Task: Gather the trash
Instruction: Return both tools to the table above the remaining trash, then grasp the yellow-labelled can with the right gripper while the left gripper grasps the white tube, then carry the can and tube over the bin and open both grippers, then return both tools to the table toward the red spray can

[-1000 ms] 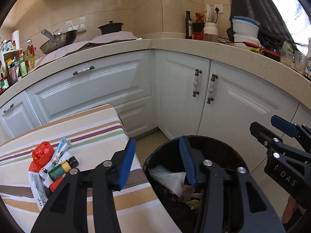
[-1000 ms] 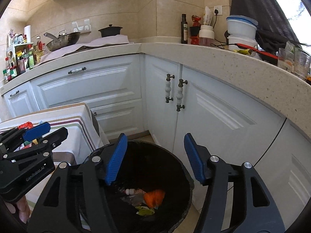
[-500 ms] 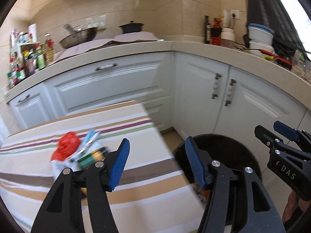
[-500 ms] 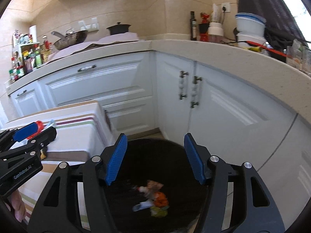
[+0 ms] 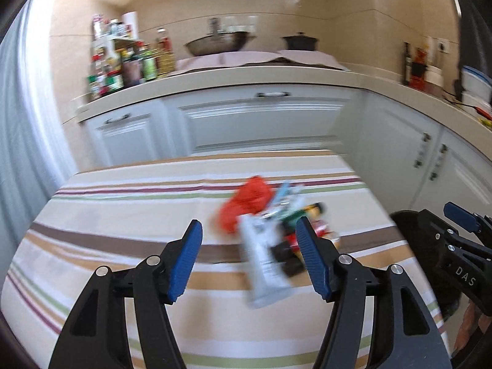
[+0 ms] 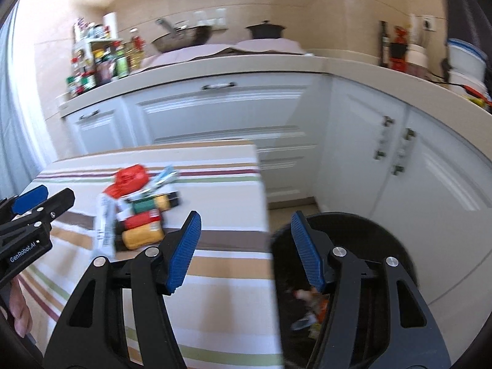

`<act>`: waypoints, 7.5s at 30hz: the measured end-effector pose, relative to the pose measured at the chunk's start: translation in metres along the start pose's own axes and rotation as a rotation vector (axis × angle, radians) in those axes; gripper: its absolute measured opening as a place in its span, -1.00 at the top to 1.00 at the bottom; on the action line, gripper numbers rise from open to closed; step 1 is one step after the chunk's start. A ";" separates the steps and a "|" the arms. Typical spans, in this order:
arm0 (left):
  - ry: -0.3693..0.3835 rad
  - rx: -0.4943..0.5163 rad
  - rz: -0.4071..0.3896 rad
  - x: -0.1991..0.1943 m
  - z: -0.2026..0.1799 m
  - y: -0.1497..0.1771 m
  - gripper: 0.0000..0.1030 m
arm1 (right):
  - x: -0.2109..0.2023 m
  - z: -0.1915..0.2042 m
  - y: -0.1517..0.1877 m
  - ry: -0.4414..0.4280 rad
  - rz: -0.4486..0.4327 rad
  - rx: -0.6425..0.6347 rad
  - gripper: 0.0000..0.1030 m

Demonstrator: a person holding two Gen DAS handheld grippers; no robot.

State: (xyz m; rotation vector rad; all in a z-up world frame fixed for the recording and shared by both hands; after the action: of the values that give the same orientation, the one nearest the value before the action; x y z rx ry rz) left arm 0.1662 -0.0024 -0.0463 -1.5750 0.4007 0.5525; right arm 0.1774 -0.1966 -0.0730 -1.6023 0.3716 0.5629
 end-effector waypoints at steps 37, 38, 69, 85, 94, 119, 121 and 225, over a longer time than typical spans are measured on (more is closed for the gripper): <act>-0.135 -0.186 0.075 0.008 0.143 0.033 -0.21 | 0.071 0.120 0.018 -0.039 0.250 -0.183 -0.29; -0.133 -0.185 0.075 0.008 0.143 0.033 -0.21 | 0.071 0.117 0.018 -0.034 0.249 -0.182 -0.29; -0.055 -0.122 0.096 0.015 0.087 0.032 -0.24 | 0.048 0.073 0.020 -0.050 0.192 -0.126 0.47; 0.057 -0.051 0.147 0.036 0.008 0.036 -0.24 | 0.028 0.024 0.020 -0.040 0.141 -0.061 0.49; 0.074 -0.055 0.236 0.056 -0.002 0.044 -0.01 | 0.029 0.006 0.023 -0.034 0.137 -0.037 0.49; 0.120 0.009 0.113 -0.005 -0.004 0.030 0.60 | -0.001 0.007 0.018 -0.014 0.084 -0.037 0.50; 0.140 0.018 0.102 -0.009 -0.013 0.026 0.60 | -0.007 0.002 0.016 -0.002 0.075 -0.033 0.50; -0.075 -0.045 0.026 0.007 0.080 0.016 -0.35 | 0.059 0.093 0.000 -0.118 0.157 -0.062 -0.04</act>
State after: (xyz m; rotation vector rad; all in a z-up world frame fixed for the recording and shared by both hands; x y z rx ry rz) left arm 0.1538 0.0759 -0.0657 -1.5890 0.3546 0.6425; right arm 0.2135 -0.0997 -0.1104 -1.5989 0.3969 0.7923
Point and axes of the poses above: each gripper's, at about its wrist camera, not at the fingertips, and x roughly the way its jaws point, z to its left, y to its underside, the point moved 6 cm from there along x, roughly the way its jaws point, and after that the axes turned 6 degrees about -x, right-handed, at the moved point
